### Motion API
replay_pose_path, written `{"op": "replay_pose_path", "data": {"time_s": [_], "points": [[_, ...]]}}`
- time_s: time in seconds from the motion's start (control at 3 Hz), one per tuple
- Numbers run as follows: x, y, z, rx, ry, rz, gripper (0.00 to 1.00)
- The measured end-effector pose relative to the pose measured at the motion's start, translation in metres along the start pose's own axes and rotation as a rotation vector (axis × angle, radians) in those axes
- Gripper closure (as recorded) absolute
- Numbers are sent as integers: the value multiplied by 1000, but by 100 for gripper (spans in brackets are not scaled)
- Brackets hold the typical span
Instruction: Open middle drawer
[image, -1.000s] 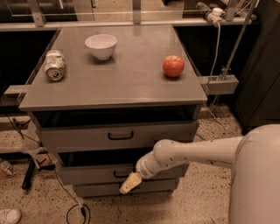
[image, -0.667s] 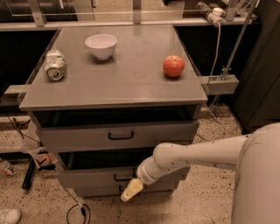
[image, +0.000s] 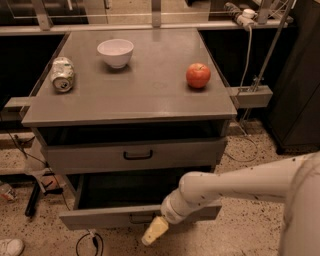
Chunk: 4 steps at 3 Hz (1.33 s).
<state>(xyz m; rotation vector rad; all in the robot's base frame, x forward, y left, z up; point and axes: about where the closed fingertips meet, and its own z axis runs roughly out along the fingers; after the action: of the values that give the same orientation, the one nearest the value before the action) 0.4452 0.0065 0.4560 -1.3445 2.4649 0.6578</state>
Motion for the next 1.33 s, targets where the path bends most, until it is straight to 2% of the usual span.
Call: {"op": "replay_pose_path", "data": {"time_s": [0.33, 0.67, 1.0, 1.33], "points": [[31, 30, -15, -16, 50, 43, 0], [44, 47, -21, -30, 73, 62, 0], [44, 51, -34, -29, 40, 88, 0], [21, 50, -51, 21, 11, 36, 0]]}}
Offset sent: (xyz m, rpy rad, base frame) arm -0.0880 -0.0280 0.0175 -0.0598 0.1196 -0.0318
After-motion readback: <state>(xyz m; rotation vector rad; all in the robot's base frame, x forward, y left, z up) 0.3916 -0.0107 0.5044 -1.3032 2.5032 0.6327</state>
